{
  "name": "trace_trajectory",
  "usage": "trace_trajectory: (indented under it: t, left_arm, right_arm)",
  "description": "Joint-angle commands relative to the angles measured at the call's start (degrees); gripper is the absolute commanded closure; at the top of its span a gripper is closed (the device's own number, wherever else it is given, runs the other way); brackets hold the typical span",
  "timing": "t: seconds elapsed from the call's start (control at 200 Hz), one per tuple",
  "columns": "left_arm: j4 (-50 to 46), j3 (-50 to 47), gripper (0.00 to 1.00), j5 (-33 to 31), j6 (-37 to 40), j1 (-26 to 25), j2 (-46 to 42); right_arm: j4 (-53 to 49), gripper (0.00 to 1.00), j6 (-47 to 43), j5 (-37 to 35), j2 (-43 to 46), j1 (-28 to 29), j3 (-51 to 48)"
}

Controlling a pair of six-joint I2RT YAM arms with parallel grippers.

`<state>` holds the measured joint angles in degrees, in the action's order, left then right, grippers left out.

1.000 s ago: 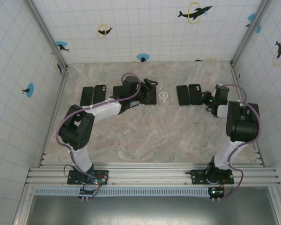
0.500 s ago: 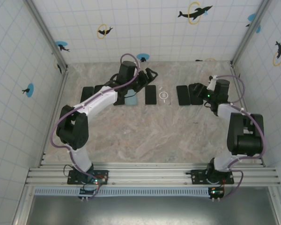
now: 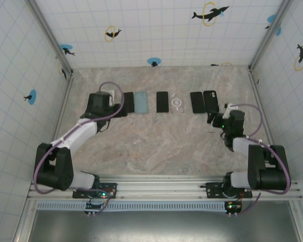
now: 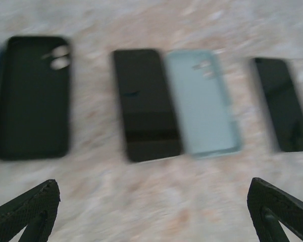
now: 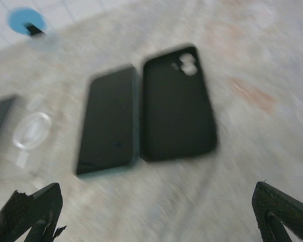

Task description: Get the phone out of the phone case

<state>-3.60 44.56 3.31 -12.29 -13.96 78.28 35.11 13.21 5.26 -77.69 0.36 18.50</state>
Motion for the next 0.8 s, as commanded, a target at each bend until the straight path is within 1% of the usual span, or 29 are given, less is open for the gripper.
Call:
trace_trajectory:
  t: [0.0, 0.05, 0.095, 0.135, 0.235, 0.285, 0.365, 0.445, 0.515, 0.581, 0.646, 0.691, 0.796]
  left_arm:
    - [9.83, -7.06, 0.03, -1.47, 7.17, 3.73, -2.57]
    - [11.98, -10.10, 0.03, -2.57, 7.85, 5.84, -2.95]
    - [14.12, -12.31, 0.03, -2.28, 8.00, 7.82, -3.05]
    - [16.60, -14.38, 0.02, -2.09, 7.99, 9.46, -2.97]
    - [23.91, -18.96, 0.02, -1.74, 8.93, 12.16, -1.10]
    - [26.29, -19.80, 0.02, -2.65, 8.98, 12.46, 0.64]
    - [30.58, -20.98, 0.03, -2.26, 9.04, 13.20, 2.58]
    - [35.08, -22.01, 0.03, -1.84, 8.91, 13.72, 4.61]
    - [37.79, -22.04, 0.03, -1.38, 8.78, 14.00, 6.51]
    - [36.88, -20.48, 0.02, -1.46, 9.81, 13.85, 8.07]
    - [39.73, -21.19, 0.02, -1.98, 10.86, 13.95, 8.13]
    - [39.35, -20.76, 0.02, -2.38, 11.02, 14.49, 8.38]
    - [38.91, -20.18, 0.02, -0.82, 10.96, 15.36, 8.70]
  right_arm:
    - [10.40, 0.01, -4.97, -7.03, -0.94, 0.22, -3.36]
    - [11.51, 0.01, -5.60, -7.81, -2.07, 0.67, -4.41]
    - [14.78, 0.01, -5.85, -7.88, -2.95, 0.78, -5.49]
    - [13.38, 0.01, -5.75, -7.82, -3.09, 0.65, -4.52]
    - [17.40, 0.01, -7.22, -5.83, -4.67, 0.61, -4.42]
    - [16.94, 0.01, -7.37, -5.10, -5.49, 0.61, -3.51]
    - [15.94, 0.01, -7.49, -4.63, -5.75, 0.56, -2.83]
    - [16.59, 0.01, -8.31, -2.90, -4.14, 0.60, -4.51]
    - [14.82, 0.01, -9.53, -2.17, -2.05, 0.69, -5.72]
    - [15.14, 0.01, -9.60, -3.25, -0.34, 0.57, -7.66]
    - [16.36, 0.01, -9.56, -3.56, 1.01, 0.29, -9.69]
    - [17.47, 0.01, -10.16, -3.63, 1.30, 0.28, -11.12]
    - [23.19, 0.01, -10.27, -3.64, 0.34, 0.17, -14.76]
